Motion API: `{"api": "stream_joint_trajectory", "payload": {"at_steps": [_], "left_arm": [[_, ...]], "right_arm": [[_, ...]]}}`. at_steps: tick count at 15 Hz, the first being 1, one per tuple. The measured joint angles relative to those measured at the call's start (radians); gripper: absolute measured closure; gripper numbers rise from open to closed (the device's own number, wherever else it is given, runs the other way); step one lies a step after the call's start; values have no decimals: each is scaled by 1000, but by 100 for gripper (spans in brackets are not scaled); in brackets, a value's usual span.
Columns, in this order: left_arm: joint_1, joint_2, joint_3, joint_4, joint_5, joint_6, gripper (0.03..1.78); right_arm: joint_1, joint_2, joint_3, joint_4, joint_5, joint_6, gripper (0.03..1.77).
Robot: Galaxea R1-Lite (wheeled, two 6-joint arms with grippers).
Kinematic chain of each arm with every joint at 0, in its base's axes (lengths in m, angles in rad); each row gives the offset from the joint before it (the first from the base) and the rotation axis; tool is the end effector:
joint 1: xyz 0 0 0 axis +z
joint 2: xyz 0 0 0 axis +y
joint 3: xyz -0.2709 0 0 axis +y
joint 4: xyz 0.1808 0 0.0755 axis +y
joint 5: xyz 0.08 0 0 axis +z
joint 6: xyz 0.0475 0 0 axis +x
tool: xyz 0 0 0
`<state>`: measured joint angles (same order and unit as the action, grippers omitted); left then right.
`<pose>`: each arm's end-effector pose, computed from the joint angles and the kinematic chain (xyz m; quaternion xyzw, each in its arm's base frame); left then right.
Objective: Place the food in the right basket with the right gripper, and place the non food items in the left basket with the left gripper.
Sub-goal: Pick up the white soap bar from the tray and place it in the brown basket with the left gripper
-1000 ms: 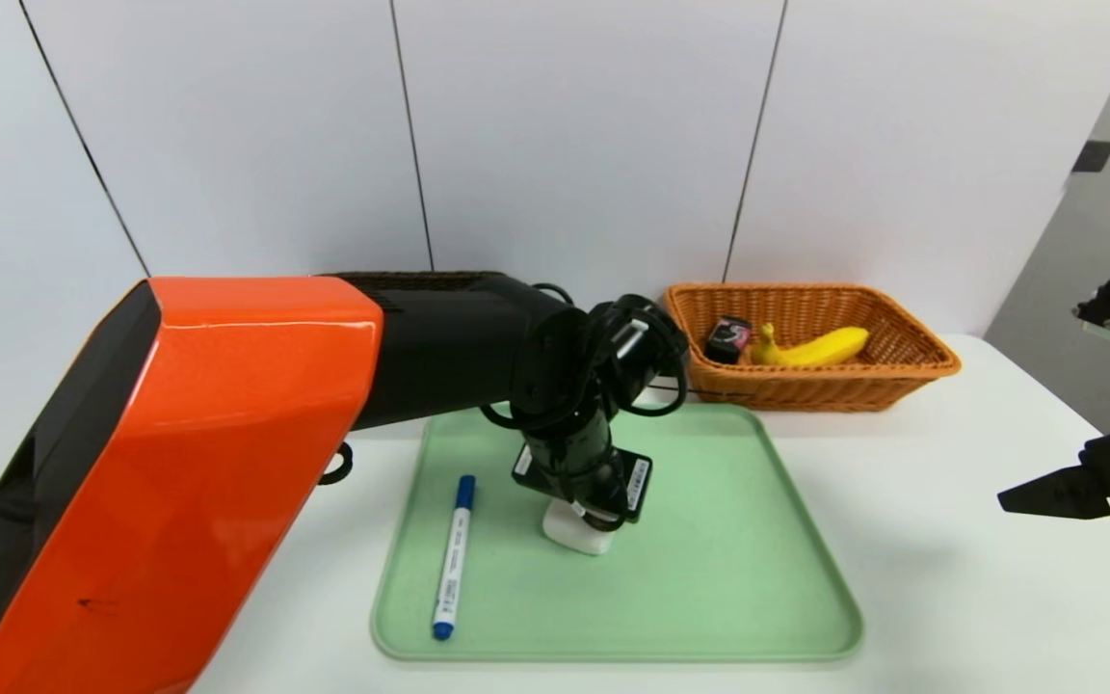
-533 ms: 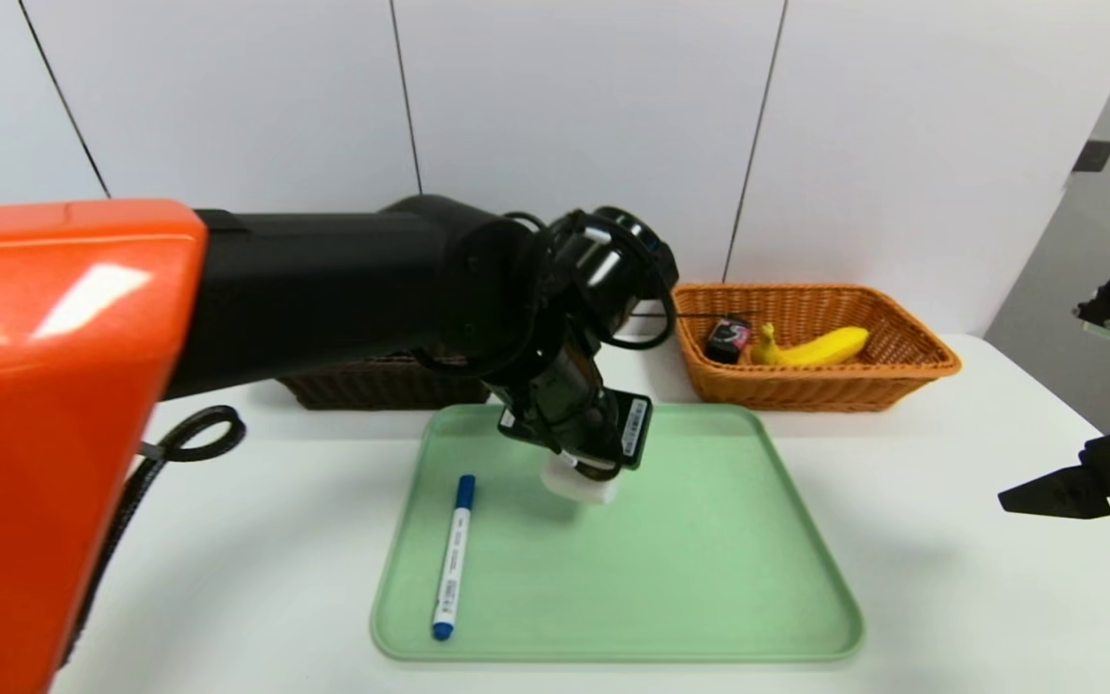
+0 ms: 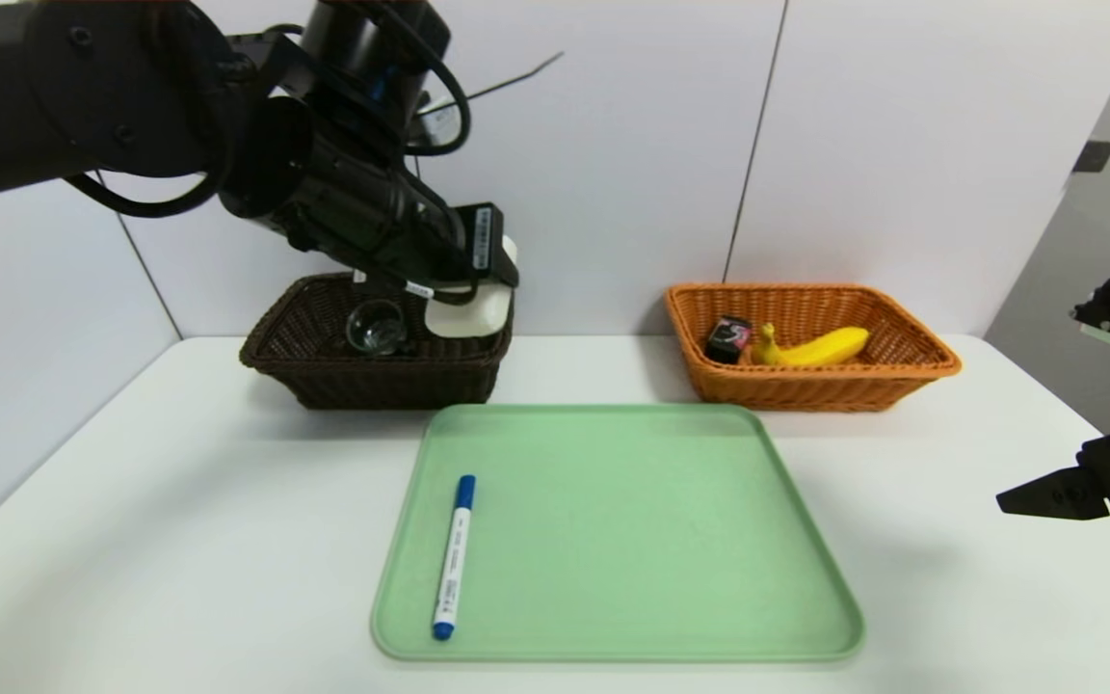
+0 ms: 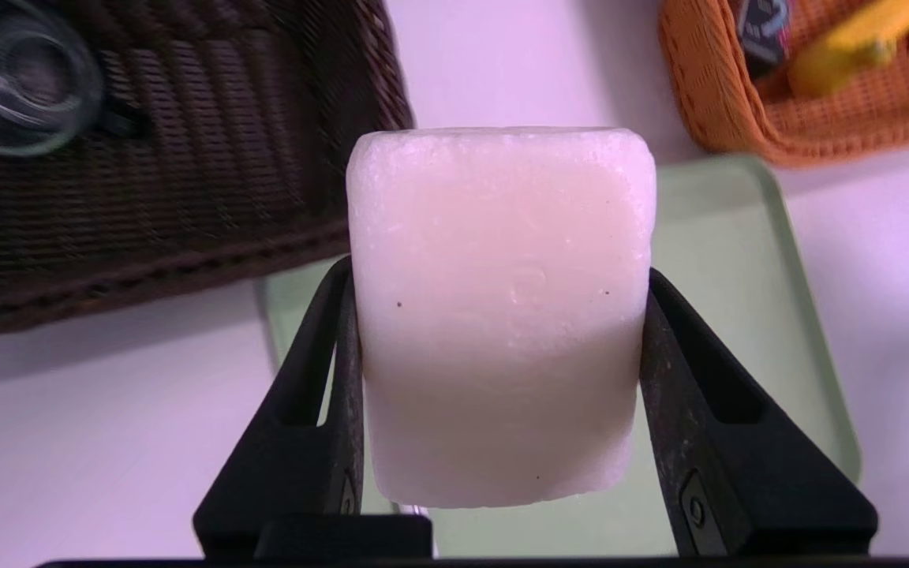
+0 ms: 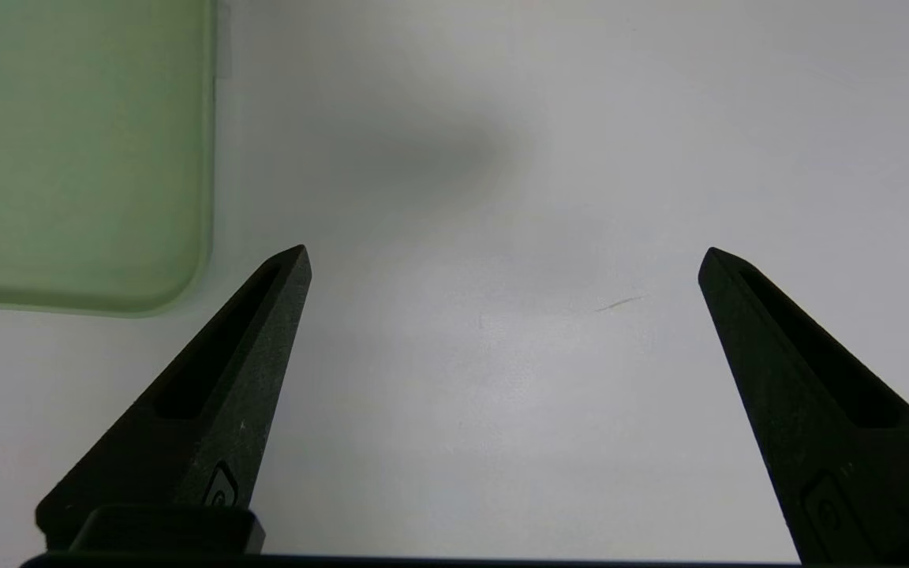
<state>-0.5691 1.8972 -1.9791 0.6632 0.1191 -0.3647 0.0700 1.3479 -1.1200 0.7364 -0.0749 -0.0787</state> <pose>0.3123 -0.1931 0.2768 -0.0743 0.3041 -0.1613 0.9360 0.2056 0.0109 0.1922 -0.0684 0.4622 0.0160 0.8840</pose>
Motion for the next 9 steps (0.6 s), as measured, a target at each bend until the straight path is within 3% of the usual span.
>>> {"api": "stream_joint_trajectory", "payload": {"at_steps": [4,9], "left_arm": [[113,21,0,-82,-21,-8,83],[180,116,0,-183,-24,-10,83]], "right_arm": [[1,-5,6,0,-1,0,10],[0,-31,17,1,-6,0,10]]}}
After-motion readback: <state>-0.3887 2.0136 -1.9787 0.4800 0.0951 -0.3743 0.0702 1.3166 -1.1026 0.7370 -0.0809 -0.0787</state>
